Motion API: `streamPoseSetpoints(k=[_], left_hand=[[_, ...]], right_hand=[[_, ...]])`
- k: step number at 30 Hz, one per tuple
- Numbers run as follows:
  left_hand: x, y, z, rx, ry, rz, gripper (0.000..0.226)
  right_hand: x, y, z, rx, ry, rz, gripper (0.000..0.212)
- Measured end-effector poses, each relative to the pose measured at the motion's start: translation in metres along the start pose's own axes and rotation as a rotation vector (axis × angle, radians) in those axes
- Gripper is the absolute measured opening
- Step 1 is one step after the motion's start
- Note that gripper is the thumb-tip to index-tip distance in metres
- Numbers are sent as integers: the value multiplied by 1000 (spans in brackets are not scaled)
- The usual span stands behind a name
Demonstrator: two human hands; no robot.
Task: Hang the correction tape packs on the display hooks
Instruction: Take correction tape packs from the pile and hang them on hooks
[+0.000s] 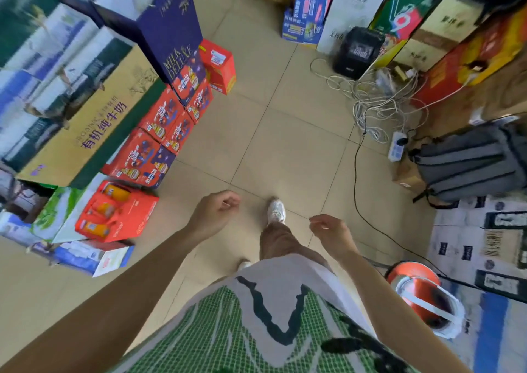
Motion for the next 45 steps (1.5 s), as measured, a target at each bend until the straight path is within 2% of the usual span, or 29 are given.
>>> streamPoseSetpoints(k=[8,11,13,16,22,26,28,31,34,36,40,43,45], left_hand=[[-53,105,31,-168,57,6,7],[-79,143,28,-224,84,17,14],[-97,172,25,-257,91,13,6],[-123,221,24,-274,99,24,10],[-183,340,45,-219,13,37,8],[-235,413,93,-166,-96,32,18],[-260,451,118,-99,-102,36,6],[-292,507,155,-42,-98,46,13],[-315,569,183,-19,-133,49,17],[-327,611,201,-29,-100,43,19],[-345,687,226,-85,-16,16,9],[-362,729,236,-187,8,5,31],[-375,753,243,-245,36,17,26]], right_hand=[[-40,116,-138,-96,-8,-80,19],[-49,153,-194,-152,-48,-93,22],[-51,180,-231,-178,-48,-89,23],[-50,224,-279,-203,-54,-91,23],[-51,308,-350,-118,-77,-85,22],[-66,352,-386,-30,-53,-53,14],[-78,373,-402,4,-28,-36,15],[-96,406,-424,61,5,-7,22],[-116,449,-447,62,14,21,16],[-130,485,-465,57,21,27,17],[-156,567,-512,42,28,-2,18],[-172,623,-562,24,36,-25,14],[-181,660,-603,2,40,-63,14]])
Point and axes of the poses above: each hand's wrist, its own y-axis towards the middle knuckle, its own x-axis out of the palm, z = x × y, the point moved 2 cm from there along y, towards the middle knuckle, and after that the axes turned 4 degrees about y, right-handed, at the moved point
